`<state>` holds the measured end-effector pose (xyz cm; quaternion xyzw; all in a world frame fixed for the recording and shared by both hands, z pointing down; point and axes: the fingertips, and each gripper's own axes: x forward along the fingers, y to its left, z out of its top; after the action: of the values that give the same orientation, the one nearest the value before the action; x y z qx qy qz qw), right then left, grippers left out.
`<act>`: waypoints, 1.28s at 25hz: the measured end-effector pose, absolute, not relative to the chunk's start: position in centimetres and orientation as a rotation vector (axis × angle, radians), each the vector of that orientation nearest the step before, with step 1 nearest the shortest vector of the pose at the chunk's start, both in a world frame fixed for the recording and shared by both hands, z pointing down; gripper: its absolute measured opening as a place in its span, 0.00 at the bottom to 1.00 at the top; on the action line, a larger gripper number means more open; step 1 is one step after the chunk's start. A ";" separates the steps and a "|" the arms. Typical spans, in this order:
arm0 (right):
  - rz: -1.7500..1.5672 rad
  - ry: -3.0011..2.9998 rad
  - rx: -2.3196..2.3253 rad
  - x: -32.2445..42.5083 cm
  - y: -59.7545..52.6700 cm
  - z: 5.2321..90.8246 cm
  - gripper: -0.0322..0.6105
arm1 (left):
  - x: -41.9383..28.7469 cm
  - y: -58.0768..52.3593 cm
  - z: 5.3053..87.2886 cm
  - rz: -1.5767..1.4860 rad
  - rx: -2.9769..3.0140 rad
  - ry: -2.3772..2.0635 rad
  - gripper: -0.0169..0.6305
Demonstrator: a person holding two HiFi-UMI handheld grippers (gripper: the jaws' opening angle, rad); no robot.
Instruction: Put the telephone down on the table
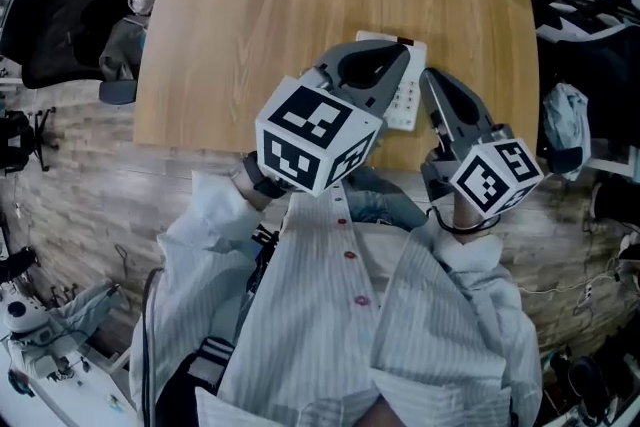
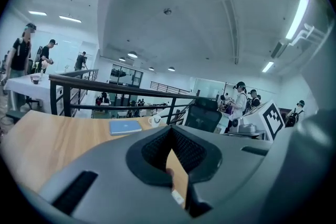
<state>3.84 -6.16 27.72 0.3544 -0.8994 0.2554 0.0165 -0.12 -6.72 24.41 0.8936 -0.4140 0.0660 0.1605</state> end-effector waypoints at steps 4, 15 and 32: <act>0.786 -2.800 1.097 3.6 -6.1 27.6 0.10 | 0.2 -6.4 25.1 0.261 2.592 -1.155 0.04; 0.740 -2.796 1.084 2.7 -6.1 27.1 0.10 | -0.2 -6.5 24.5 0.249 2.600 -1.142 0.04; 0.716 -2.793 1.040 1.8 -6.0 27.6 0.10 | -2.2 -6.6 25.8 0.263 2.550 -1.185 0.04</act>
<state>1.76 -5.97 27.60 0.3392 -0.9106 0.2333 0.0381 -2.23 -6.62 25.84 0.8916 -0.4142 0.0919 0.1582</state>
